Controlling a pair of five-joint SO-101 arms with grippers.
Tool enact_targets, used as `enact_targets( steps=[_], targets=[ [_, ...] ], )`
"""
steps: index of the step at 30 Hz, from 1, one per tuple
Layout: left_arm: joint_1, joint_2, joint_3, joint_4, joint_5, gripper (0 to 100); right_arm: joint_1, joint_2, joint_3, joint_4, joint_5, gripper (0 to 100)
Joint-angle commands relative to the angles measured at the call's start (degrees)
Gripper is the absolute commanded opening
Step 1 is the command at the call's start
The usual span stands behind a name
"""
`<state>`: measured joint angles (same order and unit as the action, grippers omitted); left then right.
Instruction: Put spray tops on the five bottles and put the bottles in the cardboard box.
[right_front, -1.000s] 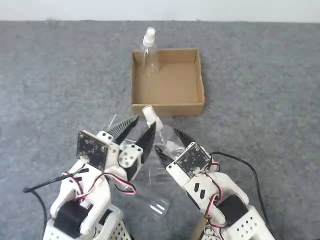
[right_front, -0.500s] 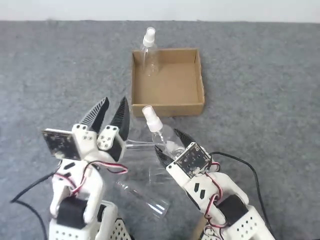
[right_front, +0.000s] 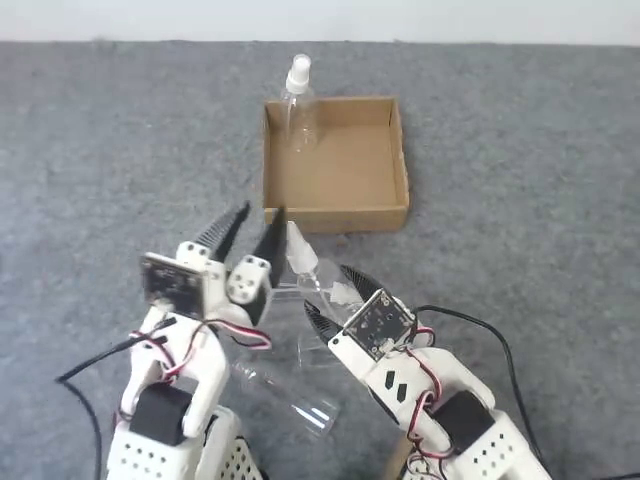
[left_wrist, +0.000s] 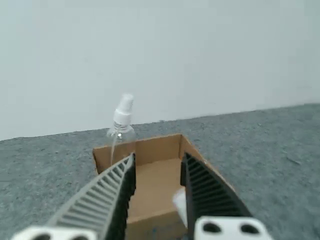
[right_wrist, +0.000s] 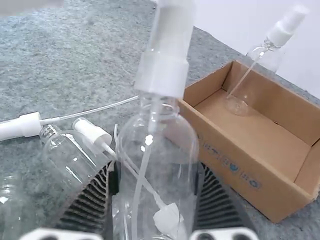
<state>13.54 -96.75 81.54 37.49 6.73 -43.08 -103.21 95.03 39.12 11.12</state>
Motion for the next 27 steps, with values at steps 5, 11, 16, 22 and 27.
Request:
enact_targets(
  steps=[5, 11, 16, 22, 27],
  targets=[
    [4.66, -0.79, -0.84, 4.13, -3.69, 13, 3.56, -0.84, 1.23, -0.48, 0.88, 2.3],
    [4.92, -0.79, -1.01, 5.27, -3.96, 13, 4.62, -0.84, 1.23, -1.54, 0.7, 2.3],
    [9.32, -0.79, -1.19, 7.65, -4.22, 13, 4.62, -0.84, 1.23, -1.54, 0.7, 2.3],
    [13.89, -0.79, -1.27, 10.46, -8.79, 13, 4.7, -0.84, 1.23, -1.54, 0.7, 2.3],
    [13.36, -0.79, -2.51, 12.13, -8.79, 13, 4.7, -0.84, 1.32, -1.45, 0.7, 2.3]
  ],
)
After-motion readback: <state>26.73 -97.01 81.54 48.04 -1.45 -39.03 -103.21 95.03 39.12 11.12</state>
